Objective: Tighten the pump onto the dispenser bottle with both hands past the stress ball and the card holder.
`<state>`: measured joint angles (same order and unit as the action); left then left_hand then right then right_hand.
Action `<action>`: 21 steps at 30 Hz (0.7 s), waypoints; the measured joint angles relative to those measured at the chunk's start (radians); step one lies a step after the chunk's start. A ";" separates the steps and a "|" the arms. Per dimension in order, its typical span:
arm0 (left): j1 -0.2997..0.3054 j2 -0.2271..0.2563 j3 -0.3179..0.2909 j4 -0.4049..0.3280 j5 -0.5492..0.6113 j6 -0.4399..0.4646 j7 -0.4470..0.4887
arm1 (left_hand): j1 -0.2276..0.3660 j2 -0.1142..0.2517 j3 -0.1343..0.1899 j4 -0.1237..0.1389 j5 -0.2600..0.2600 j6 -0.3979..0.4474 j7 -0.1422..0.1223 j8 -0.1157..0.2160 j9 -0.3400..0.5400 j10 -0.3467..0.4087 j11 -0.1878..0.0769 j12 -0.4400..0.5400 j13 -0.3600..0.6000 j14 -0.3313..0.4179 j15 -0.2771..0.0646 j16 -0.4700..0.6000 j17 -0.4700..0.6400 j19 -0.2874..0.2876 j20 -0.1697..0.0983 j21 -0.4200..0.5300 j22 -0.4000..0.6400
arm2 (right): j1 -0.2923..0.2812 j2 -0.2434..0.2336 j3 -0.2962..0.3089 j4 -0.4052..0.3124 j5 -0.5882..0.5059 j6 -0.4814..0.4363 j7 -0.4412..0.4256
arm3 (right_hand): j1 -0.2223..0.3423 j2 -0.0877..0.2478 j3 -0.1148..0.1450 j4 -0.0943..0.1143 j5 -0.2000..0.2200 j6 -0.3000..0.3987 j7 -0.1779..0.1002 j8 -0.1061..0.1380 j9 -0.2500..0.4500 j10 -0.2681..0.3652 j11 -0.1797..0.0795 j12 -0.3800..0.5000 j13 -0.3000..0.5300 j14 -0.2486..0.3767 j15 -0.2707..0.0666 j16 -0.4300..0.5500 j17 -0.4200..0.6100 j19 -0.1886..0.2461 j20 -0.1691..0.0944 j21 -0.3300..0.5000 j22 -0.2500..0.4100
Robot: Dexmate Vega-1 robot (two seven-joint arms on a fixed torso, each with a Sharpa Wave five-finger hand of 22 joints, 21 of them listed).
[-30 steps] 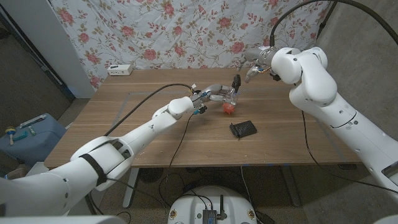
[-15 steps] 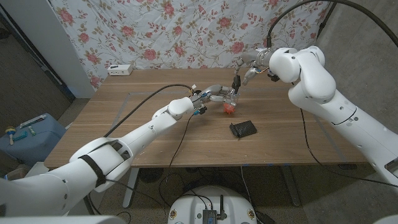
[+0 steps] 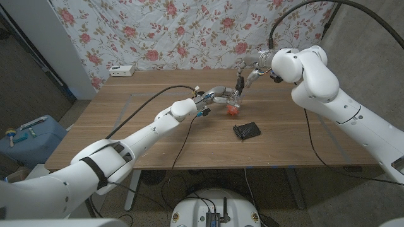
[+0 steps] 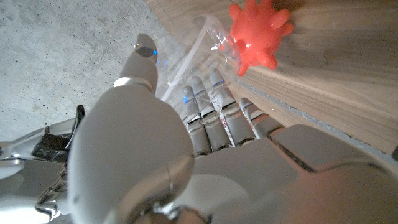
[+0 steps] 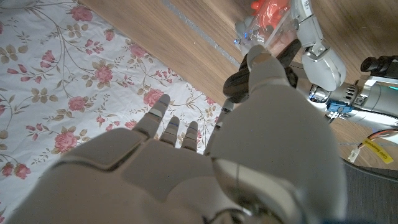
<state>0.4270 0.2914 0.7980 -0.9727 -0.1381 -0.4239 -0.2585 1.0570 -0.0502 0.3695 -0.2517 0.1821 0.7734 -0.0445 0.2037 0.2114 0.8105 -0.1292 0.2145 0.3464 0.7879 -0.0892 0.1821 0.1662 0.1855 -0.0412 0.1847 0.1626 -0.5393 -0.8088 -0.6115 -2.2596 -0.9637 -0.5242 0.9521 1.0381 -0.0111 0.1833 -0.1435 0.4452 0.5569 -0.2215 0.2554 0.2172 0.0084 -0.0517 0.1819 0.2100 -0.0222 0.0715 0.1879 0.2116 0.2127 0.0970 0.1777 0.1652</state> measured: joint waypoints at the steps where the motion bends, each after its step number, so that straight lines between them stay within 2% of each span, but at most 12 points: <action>1: 0.000 0.000 0.000 0.000 0.000 0.000 0.000 | 0.000 0.000 0.000 0.000 0.000 0.000 0.000 0.000 0.000 0.000 0.000 0.000 0.000 0.000 0.000 0.000 0.000 0.000 0.000 0.000 0.000 | 0.002 -0.002 -0.002 0.000 0.001 0.000 0.000 | -0.002 0.002 -0.003 0.003 0.000 0.001 0.000 0.000 0.000 0.000 0.000 0.000 -0.001 0.000 0.000 0.000 0.000 0.000 0.000 0.000 0.000; 14: 0.002 0.003 0.001 -0.010 0.001 0.002 -0.001 | 0.000 0.000 0.000 0.000 0.000 0.000 0.000 0.000 0.000 0.001 -0.001 -0.003 0.000 0.000 0.000 0.000 0.000 0.000 0.000 0.000 0.000 | 0.007 -0.014 -0.015 -0.004 0.015 -0.016 -0.003 | -0.023 0.009 -0.015 0.015 0.000 0.062 0.000 0.022 0.008 -0.005 -0.005 0.011 -0.001 -0.005 -0.005 0.009 0.000 0.000 0.000 0.004 0.000; 21: 0.006 0.007 0.001 -0.021 0.001 0.011 -0.001 | 0.000 0.000 0.000 0.000 0.000 0.000 0.000 -0.001 0.000 0.001 -0.001 -0.003 0.000 0.000 0.000 0.000 0.000 0.000 0.000 0.000 0.000 | 0.011 -0.017 -0.020 -0.008 0.020 -0.025 0.000 | -0.039 0.009 -0.023 0.023 0.000 0.078 0.001 0.023 0.008 -0.001 -0.002 0.011 -0.001 -0.005 -0.005 0.009 0.000 0.004 0.004 0.004 0.000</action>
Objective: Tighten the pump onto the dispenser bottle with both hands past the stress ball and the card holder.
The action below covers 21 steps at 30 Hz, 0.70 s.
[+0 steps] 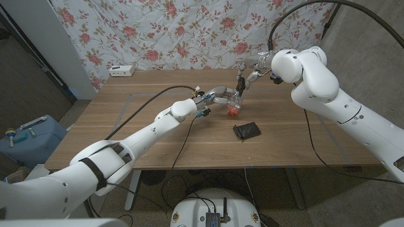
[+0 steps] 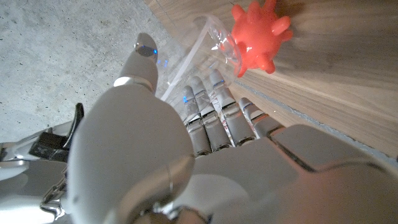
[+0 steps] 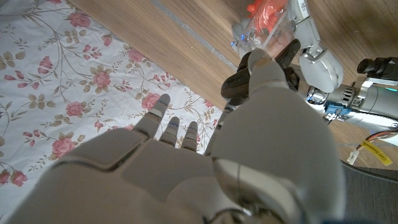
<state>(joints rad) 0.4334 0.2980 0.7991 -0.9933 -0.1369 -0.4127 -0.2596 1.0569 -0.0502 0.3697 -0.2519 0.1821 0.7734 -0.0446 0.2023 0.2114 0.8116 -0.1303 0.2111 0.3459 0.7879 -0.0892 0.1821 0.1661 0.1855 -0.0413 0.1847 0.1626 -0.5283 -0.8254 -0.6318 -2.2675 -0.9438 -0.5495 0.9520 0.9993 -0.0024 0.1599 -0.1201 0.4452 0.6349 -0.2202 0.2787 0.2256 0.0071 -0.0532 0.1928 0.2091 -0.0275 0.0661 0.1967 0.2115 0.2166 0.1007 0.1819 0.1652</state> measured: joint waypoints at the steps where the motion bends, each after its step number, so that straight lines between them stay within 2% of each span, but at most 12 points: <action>1: 0.000 0.000 0.000 0.000 0.000 0.001 0.000 | 0.000 0.000 0.000 0.000 0.000 0.000 0.000 0.000 0.000 0.000 0.000 0.001 0.000 0.000 0.000 0.000 0.000 0.000 0.000 0.000 0.000 | 0.001 0.000 0.000 0.000 0.000 0.000 0.000 | -0.004 -0.004 0.000 0.000 0.000 0.003 -0.003 0.002 0.000 0.000 0.000 0.000 0.000 0.000 0.000 0.000 0.000 0.000 0.000 0.000 0.000; 11: 0.006 0.007 0.000 -0.016 0.001 0.008 0.000 | 0.000 0.000 0.000 0.000 0.000 0.000 0.000 0.001 0.000 0.000 0.000 0.003 -0.001 0.000 0.000 0.000 0.000 0.000 0.000 0.000 0.000 | 0.009 -0.002 -0.004 -0.001 0.018 -0.027 0.014 | -0.047 -0.012 -0.022 0.021 0.000 0.031 -0.001 0.007 0.000 0.013 0.023 0.008 0.000 -0.001 0.009 0.007 0.000 0.005 0.005 0.000 0.000; 16: 0.007 0.009 -0.001 -0.019 0.002 0.008 0.002 | 0.000 0.000 0.000 0.000 0.000 0.000 0.000 0.002 0.000 -0.002 0.002 0.003 0.000 0.000 0.000 0.000 0.000 0.000 0.000 0.000 0.000 | 0.014 -0.004 -0.004 -0.001 0.044 -0.048 0.012 | -0.086 -0.018 -0.041 0.040 -0.005 0.056 -0.005 0.017 -0.004 0.031 0.026 0.015 0.000 0.011 0.009 0.011 0.000 0.028 -0.017 0.008 0.000; 21: 0.005 0.005 -0.001 -0.010 0.002 0.004 0.004 | 0.000 0.000 0.000 0.000 0.000 0.000 0.000 0.002 0.000 -0.003 0.003 0.003 0.000 0.000 0.000 0.000 -0.001 0.000 0.000 0.000 0.000 | 0.027 -0.005 -0.010 0.003 0.069 -0.066 0.011 | -0.118 -0.020 -0.055 0.052 -0.009 0.068 -0.006 0.021 -0.010 0.052 0.040 0.015 0.000 0.026 0.003 0.018 0.000 0.041 -0.038 0.008 0.000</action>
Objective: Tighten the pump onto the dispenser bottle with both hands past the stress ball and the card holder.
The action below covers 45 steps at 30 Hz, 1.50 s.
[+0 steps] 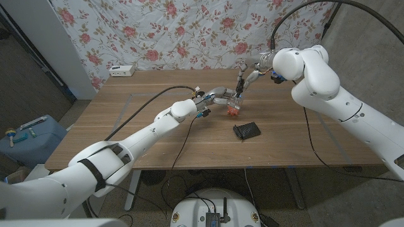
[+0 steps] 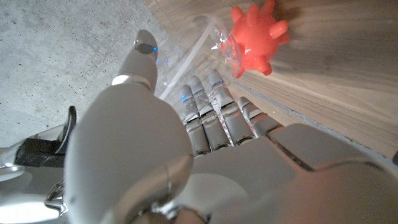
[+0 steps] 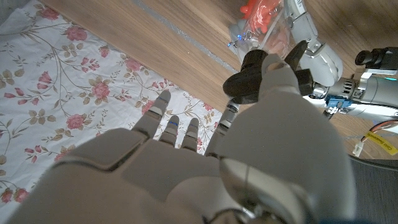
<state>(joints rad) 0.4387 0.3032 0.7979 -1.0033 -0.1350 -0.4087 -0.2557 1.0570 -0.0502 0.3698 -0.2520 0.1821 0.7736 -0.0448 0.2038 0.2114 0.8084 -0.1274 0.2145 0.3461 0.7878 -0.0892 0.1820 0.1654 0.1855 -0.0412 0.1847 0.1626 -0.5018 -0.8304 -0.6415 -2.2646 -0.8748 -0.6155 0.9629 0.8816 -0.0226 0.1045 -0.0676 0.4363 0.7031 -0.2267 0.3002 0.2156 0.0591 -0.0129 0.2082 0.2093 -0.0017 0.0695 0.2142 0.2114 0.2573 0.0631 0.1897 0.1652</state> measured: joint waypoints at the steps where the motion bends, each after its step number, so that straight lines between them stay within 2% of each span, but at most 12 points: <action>1: -0.001 -0.001 0.000 0.003 0.000 -0.002 0.001 | 0.000 0.000 0.000 0.000 0.000 0.000 0.000 0.000 0.000 0.000 0.000 0.000 0.000 0.000 0.000 0.000 0.000 0.000 0.000 0.000 0.000 | 0.003 0.000 -0.001 0.001 0.003 -0.003 0.000 | -0.005 0.001 -0.002 0.002 0.000 0.007 0.000 0.000 0.000 0.000 0.000 0.000 0.000 0.000 0.000 0.001 0.000 0.003 -0.003 0.000 0.000; 9: -0.007 -0.008 0.000 0.021 0.001 -0.012 0.003 | 0.000 0.000 0.000 0.000 0.007 0.000 0.000 0.000 0.000 0.002 -0.002 -0.002 0.000 0.000 0.000 0.000 0.000 0.000 0.000 0.000 0.000 | 0.026 -0.001 -0.016 0.012 0.028 -0.019 -0.001 | -0.037 0.000 -0.014 0.020 -0.006 0.014 0.003 0.000 -0.007 0.024 0.016 0.008 -0.005 0.016 -0.009 0.001 0.000 0.019 -0.019 0.000 -0.002; 14: -0.013 -0.014 0.000 0.036 0.001 -0.018 0.004 | 0.000 0.000 0.000 0.000 0.007 0.003 -0.003 0.000 0.000 0.002 -0.002 -0.003 0.000 0.000 0.000 0.000 0.000 0.000 0.000 0.000 0.000 | 0.042 -0.001 -0.031 0.020 0.046 -0.038 -0.006 | -0.061 0.010 -0.020 0.029 -0.008 0.014 0.003 0.004 -0.010 0.043 0.022 0.015 -0.005 0.025 -0.015 0.009 0.000 0.033 -0.025 0.000 -0.002; 21: -0.021 -0.024 0.000 0.057 0.001 -0.028 0.005 | 0.000 0.000 0.000 0.000 0.007 0.003 -0.003 0.000 0.000 0.003 -0.003 -0.003 -0.001 0.000 0.000 0.000 0.000 0.000 0.000 0.000 0.000 | 0.056 -0.001 -0.045 0.028 0.065 -0.063 -0.019 | -0.110 0.017 -0.036 0.058 -0.022 0.014 0.003 0.009 -0.017 0.069 0.036 0.015 -0.005 0.048 -0.019 0.016 0.005 0.051 -0.033 0.000 -0.002; 28: -0.027 -0.032 0.002 0.072 0.001 -0.035 0.005 | 0.000 0.000 0.000 0.000 0.006 0.003 -0.003 -0.002 0.000 0.003 -0.003 0.000 -0.001 0.000 0.000 0.000 0.000 0.000 0.000 0.000 0.000 | 0.066 -0.003 -0.059 0.032 0.082 -0.085 -0.036 | -0.135 0.026 -0.043 0.073 -0.030 0.014 0.003 0.010 -0.020 0.090 0.043 0.021 -0.005 0.063 -0.026 0.024 0.005 0.068 -0.036 0.000 -0.002; 40: -0.031 -0.034 0.004 0.075 0.002 -0.035 0.005 | 0.000 0.000 0.000 0.000 0.006 0.003 -0.003 0.000 0.000 0.001 -0.001 0.001 0.000 0.000 0.000 0.000 0.000 0.000 0.000 0.000 0.000 | 0.080 -0.010 -0.088 0.036 0.096 -0.123 -0.072 | -0.152 0.030 -0.047 0.077 -0.034 0.014 0.003 0.009 -0.021 0.118 0.047 0.029 -0.005 0.093 -0.036 0.024 0.005 0.085 -0.034 0.000 -0.002; 41: -0.031 -0.033 0.004 0.072 0.002 -0.034 0.006 | 0.000 0.000 0.000 0.000 0.006 0.003 -0.003 0.000 0.000 0.001 -0.001 0.001 0.000 0.000 0.000 0.000 0.000 0.000 0.000 0.000 0.000 | 0.081 -0.011 -0.090 0.036 0.096 -0.123 -0.072 | -0.152 0.030 -0.047 0.077 -0.034 0.044 -0.027 0.009 -0.023 0.118 0.047 0.029 -0.005 0.093 -0.036 0.025 0.005 0.085 -0.034 0.000 -0.002; 45: -0.027 -0.030 0.004 0.061 0.002 -0.025 0.009 | 0.000 0.000 0.000 0.000 0.006 0.003 -0.003 0.000 0.000 0.001 -0.001 0.001 0.000 0.000 0.000 0.000 0.000 0.000 0.000 0.000 0.000 | 0.086 -0.015 -0.104 0.033 0.089 -0.136 -0.077 | -0.158 0.028 -0.051 0.082 -0.041 0.044 -0.027 0.003 -0.023 0.118 0.047 0.029 -0.005 0.093 -0.036 0.029 0.005 0.085 -0.034 0.000 -0.002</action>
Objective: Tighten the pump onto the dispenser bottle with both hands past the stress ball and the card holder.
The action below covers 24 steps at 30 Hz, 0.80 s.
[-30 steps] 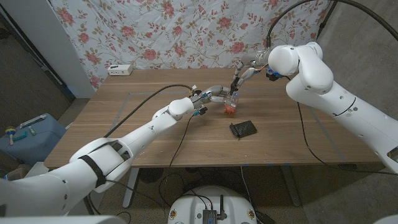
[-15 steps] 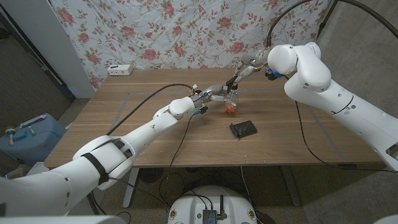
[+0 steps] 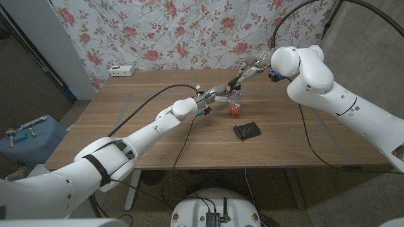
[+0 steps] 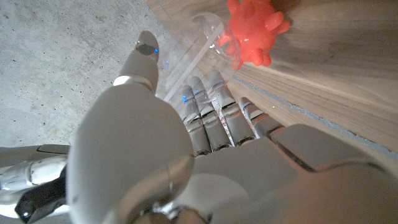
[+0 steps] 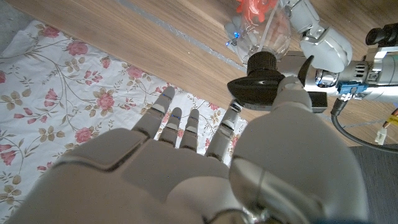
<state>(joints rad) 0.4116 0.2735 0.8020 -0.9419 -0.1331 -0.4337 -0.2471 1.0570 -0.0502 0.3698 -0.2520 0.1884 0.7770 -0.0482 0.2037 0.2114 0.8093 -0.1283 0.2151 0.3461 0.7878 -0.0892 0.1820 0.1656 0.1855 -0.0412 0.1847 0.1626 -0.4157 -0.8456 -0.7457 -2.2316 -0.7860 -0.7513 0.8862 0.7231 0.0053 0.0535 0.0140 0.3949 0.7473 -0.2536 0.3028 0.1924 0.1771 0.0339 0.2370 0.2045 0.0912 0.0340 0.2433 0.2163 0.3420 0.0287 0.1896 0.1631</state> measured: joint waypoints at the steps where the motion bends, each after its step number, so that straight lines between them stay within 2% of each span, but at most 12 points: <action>1: 0.001 0.001 0.000 -0.004 0.000 0.003 0.001 | 0.000 0.000 0.000 0.000 0.000 0.000 0.000 0.000 0.000 0.000 0.000 0.000 0.000 0.000 0.000 0.000 0.000 0.000 0.000 0.000 0.000 | 0.001 -0.001 -0.004 -0.002 -0.003 -0.002 0.000 | -0.002 -0.002 0.000 0.000 0.000 0.000 0.000 0.000 0.000 0.000 0.000 0.000 0.000 0.000 0.000 0.000 0.000 0.000 0.000 0.000 0.000; 6: 0.005 0.005 0.000 -0.013 0.000 0.011 0.002 | 0.000 0.000 0.000 0.000 0.000 0.000 0.000 0.000 0.000 0.001 -0.001 0.000 0.000 0.000 0.000 0.000 0.000 0.000 0.000 0.000 0.000 | 0.006 -0.007 -0.017 -0.012 -0.017 -0.014 0.011 | -0.018 -0.010 -0.008 0.008 -0.008 0.000 0.000 -0.019 -0.003 0.000 0.000 -0.005 0.000 0.004 0.004 0.000 -0.003 0.000 0.008 0.000 0.000; 10: 0.005 0.005 0.000 -0.016 0.000 0.014 0.002 | 0.000 0.000 0.000 0.000 0.000 0.000 0.000 0.000 0.000 0.001 -0.001 0.000 0.000 0.000 0.000 0.000 0.000 0.000 0.000 0.000 0.000 | 0.007 -0.009 -0.026 -0.022 -0.035 -0.024 0.023 | -0.023 -0.014 -0.010 0.010 -0.008 0.002 -0.002 -0.021 -0.005 0.000 0.000 -0.005 0.000 0.000 0.008 0.000 -0.003 0.000 0.008 0.000 0.000; 13: 0.006 0.006 0.000 -0.020 0.000 0.016 0.002 | 0.000 0.000 0.000 0.000 0.000 0.000 0.000 0.000 0.000 0.001 -0.001 -0.001 0.000 0.000 0.000 0.000 0.000 0.000 0.000 0.000 0.000 | 0.007 -0.009 -0.031 -0.029 -0.049 -0.031 0.029 | -0.029 -0.015 -0.014 0.014 -0.014 0.002 -0.002 -0.025 -0.002 0.009 0.009 -0.005 0.000 0.007 0.007 0.000 -0.003 0.003 0.011 0.000 0.000; 21: 0.008 0.007 0.001 -0.024 0.000 0.020 0.001 | 0.000 0.000 0.000 0.000 0.000 0.000 0.000 0.000 0.000 0.004 0.000 -0.004 0.000 0.000 0.000 0.000 -0.001 0.000 0.000 0.000 0.000 | -0.005 -0.006 -0.038 -0.044 -0.097 -0.050 0.044 | -0.053 -0.017 -0.022 0.022 -0.016 0.002 -0.002 -0.014 0.000 0.046 0.012 -0.004 0.000 0.041 -0.005 0.000 -0.003 0.017 0.008 0.000 0.000; 24: 0.009 0.008 0.001 -0.026 0.000 0.022 0.001 | 0.000 0.000 0.000 0.000 0.000 0.000 0.000 -0.001 0.000 0.007 0.002 -0.001 -0.001 0.000 0.000 0.000 -0.001 0.000 0.000 0.000 0.000 | -0.012 -0.001 -0.040 -0.049 -0.110 -0.055 0.047 | -0.060 -0.018 -0.028 0.024 -0.023 0.002 -0.002 -0.008 -0.002 0.069 0.012 0.004 0.000 0.061 -0.011 0.000 -0.003 0.027 -0.002 0.000 0.000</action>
<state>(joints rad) 0.4202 0.2816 0.8026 -0.9678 -0.1332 -0.4113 -0.2464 1.0570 -0.0502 0.3698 -0.2520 0.1884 0.7771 -0.0483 0.2031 0.2114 0.8159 -0.1261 0.2139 0.3452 0.7876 -0.0893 0.1817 0.1650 0.1855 -0.0412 0.1847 0.1626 -0.4275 -0.8469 -0.7857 -2.2803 -0.8956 -0.8063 0.9331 0.6627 -0.0125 0.0253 0.0381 0.3724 0.7488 -0.2552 0.2944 0.1904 0.2464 0.0459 0.2406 0.2047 0.1518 0.0233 0.2432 0.2138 0.3687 0.0271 0.1896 0.1632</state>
